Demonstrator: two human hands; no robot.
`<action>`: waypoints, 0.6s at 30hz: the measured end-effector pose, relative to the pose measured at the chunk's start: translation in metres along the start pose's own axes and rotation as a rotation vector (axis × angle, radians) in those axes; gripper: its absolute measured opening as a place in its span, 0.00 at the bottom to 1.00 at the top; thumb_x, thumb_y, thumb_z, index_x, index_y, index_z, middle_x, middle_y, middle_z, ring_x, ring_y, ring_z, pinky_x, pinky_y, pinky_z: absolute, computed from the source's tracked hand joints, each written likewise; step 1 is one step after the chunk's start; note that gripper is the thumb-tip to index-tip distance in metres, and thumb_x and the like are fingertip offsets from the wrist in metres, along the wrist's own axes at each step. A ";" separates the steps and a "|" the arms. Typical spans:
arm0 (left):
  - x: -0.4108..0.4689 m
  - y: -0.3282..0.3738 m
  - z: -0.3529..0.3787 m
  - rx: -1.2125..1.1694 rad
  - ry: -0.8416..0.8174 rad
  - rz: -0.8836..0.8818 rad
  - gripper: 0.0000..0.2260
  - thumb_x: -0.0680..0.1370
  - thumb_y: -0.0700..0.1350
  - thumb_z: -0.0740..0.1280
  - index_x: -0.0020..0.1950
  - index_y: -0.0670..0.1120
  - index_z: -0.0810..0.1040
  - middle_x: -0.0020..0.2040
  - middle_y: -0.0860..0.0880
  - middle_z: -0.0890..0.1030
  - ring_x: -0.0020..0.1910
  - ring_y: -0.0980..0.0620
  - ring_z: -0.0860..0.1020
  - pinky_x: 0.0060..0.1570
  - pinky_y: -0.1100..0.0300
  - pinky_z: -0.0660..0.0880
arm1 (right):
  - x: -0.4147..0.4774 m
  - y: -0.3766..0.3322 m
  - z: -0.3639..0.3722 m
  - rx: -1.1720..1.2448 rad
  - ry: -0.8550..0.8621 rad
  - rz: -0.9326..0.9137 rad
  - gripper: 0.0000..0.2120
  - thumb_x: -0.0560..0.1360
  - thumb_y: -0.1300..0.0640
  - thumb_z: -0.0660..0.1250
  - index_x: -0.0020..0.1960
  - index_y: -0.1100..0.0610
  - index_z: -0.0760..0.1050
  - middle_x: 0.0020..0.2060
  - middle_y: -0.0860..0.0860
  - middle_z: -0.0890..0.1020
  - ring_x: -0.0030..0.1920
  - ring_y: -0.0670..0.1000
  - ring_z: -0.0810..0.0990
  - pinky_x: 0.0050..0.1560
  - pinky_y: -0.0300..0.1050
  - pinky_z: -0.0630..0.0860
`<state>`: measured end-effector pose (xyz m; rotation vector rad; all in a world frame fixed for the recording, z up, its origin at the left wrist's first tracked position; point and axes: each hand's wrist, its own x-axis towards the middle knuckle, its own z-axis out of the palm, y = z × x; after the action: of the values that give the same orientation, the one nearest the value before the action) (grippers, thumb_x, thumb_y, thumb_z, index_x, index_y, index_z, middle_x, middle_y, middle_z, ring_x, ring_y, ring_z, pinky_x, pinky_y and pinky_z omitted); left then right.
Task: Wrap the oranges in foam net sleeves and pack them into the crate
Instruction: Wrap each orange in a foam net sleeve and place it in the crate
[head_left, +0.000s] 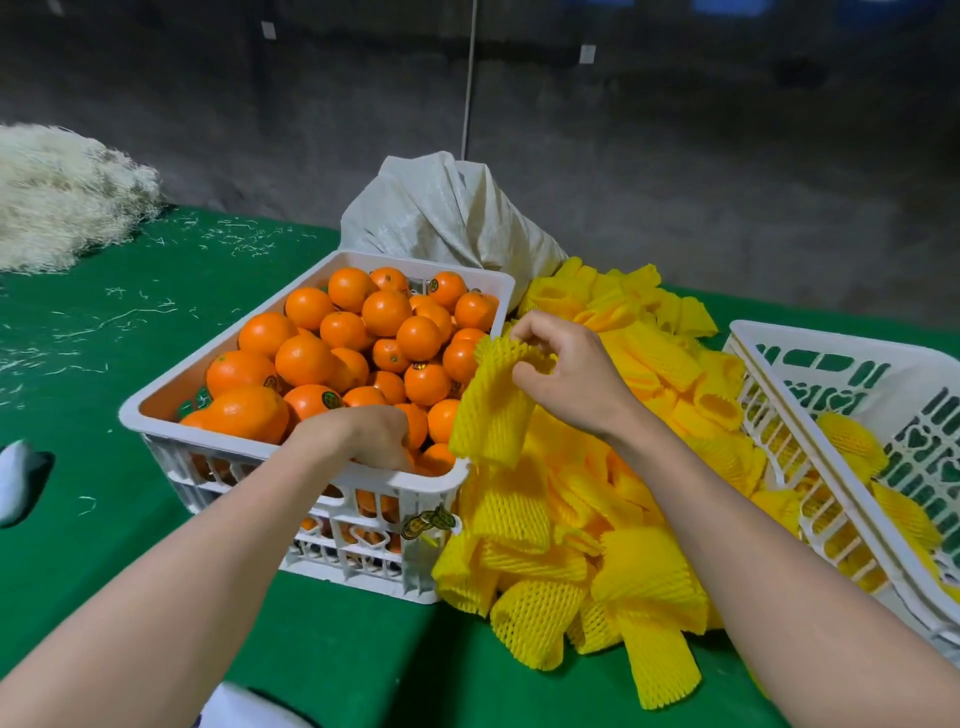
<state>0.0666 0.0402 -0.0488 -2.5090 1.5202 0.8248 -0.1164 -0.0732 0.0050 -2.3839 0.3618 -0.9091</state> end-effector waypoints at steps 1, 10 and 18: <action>0.002 0.001 0.000 0.048 -0.025 -0.035 0.14 0.76 0.54 0.68 0.39 0.46 0.70 0.38 0.48 0.67 0.35 0.50 0.65 0.35 0.57 0.63 | 0.000 0.000 0.001 0.006 -0.009 -0.002 0.04 0.65 0.61 0.62 0.40 0.55 0.72 0.35 0.53 0.76 0.36 0.52 0.71 0.38 0.50 0.69; 0.000 -0.015 -0.011 -0.259 0.353 0.083 0.22 0.66 0.57 0.77 0.41 0.39 0.79 0.34 0.46 0.72 0.34 0.51 0.70 0.34 0.58 0.64 | -0.011 0.008 -0.010 0.179 -0.002 0.022 0.05 0.64 0.66 0.61 0.39 0.63 0.74 0.35 0.48 0.74 0.35 0.40 0.70 0.38 0.34 0.68; -0.025 0.042 -0.021 -1.396 0.257 0.528 0.23 0.64 0.46 0.73 0.59 0.54 0.78 0.62 0.45 0.78 0.58 0.43 0.79 0.48 0.49 0.80 | -0.026 0.012 -0.032 0.347 -0.011 0.117 0.07 0.63 0.66 0.60 0.38 0.57 0.72 0.35 0.53 0.73 0.38 0.47 0.70 0.40 0.42 0.67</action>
<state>0.0309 0.0318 -0.0109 -3.0300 2.2091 2.4002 -0.1574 -0.0845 0.0036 -2.0281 0.3071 -0.8306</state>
